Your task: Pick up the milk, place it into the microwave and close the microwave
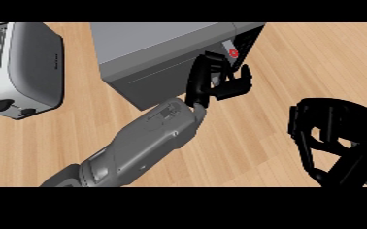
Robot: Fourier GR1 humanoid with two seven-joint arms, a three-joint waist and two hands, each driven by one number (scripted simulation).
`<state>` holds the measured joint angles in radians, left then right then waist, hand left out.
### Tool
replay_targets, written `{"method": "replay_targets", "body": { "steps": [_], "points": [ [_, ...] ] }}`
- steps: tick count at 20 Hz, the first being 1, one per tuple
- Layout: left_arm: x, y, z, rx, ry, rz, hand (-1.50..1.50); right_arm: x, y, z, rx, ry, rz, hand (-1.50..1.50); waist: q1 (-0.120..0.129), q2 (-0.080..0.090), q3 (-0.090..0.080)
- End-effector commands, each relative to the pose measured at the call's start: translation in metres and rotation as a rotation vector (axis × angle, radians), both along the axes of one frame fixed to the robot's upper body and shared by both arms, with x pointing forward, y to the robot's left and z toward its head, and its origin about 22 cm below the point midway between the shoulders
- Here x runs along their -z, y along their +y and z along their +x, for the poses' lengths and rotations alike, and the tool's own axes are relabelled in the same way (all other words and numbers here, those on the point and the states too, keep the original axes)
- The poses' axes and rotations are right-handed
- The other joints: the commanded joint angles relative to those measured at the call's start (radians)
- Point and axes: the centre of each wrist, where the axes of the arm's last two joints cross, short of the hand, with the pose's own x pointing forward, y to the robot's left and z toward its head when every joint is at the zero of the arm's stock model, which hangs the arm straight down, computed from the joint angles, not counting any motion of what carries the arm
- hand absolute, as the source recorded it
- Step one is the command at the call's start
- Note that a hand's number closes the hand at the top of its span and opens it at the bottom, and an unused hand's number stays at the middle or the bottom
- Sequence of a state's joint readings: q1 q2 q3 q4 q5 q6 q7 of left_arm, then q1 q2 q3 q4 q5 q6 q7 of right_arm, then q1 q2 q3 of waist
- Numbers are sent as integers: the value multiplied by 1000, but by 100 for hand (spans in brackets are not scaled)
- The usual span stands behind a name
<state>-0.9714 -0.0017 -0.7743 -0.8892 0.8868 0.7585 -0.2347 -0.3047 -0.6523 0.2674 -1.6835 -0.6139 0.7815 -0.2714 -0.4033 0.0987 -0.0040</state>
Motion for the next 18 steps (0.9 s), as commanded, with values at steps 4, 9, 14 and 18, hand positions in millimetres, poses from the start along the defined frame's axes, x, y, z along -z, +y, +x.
{"method": "replay_targets", "body": {
  "steps": [4,9,14,18],
  "points": [
    [7,26,21,-75,166,-210,150,17,12,-20,-52,57,46,150,46,-1,-5],
    [25,37,20,-23,205,-259,150,25,20,-36,-49,81,64,150,79,-6,-4],
    [41,54,22,19,214,-277,150,30,30,-51,-50,95,87,150,104,-6,-6],
    [52,63,22,44,224,-301,150,29,35,-63,-34,87,100,150,112,-13,-6]
  ]
}}
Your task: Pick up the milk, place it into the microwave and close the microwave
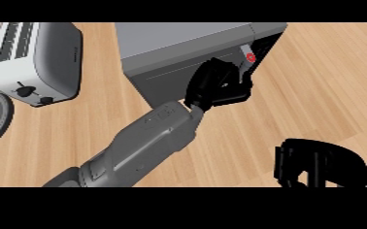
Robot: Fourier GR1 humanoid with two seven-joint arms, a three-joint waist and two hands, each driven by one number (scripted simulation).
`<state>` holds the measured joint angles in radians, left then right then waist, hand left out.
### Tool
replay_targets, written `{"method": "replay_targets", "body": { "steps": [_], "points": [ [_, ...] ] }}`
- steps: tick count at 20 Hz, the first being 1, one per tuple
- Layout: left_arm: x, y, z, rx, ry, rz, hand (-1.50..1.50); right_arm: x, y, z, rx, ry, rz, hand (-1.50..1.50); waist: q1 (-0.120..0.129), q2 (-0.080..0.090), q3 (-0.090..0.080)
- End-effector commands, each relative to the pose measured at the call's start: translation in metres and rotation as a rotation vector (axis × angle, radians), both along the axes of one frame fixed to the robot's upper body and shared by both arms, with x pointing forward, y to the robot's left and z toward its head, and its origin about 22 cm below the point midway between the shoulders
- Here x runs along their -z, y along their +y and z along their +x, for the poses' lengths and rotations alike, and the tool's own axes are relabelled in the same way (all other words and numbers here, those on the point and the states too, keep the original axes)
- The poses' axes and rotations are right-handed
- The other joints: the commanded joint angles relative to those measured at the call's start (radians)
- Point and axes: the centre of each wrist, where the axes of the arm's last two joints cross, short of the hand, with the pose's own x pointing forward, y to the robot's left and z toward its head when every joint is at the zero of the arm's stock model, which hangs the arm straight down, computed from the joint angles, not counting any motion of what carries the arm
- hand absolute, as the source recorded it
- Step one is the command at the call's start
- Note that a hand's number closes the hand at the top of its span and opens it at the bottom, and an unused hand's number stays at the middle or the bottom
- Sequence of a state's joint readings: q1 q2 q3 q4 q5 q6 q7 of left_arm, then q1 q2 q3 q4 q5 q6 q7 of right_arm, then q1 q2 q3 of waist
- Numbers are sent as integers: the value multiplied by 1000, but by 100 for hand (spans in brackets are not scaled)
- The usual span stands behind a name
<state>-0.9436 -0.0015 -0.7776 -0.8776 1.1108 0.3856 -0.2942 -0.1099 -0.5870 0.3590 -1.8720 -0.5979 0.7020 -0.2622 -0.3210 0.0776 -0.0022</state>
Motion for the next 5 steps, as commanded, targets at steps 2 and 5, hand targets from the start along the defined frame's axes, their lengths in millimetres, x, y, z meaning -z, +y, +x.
{"method": "replay_targets", "body": {
  "steps": [2,5],
  "points": [
    [42,59,24,-237,152,-35,150,-1,9,-16,9,-10,17,150,34,7,-8],
    [43,62,27,-225,155,-48,150,0,16,-26,9,-5,25,150,41,1,-6]
  ]
}}
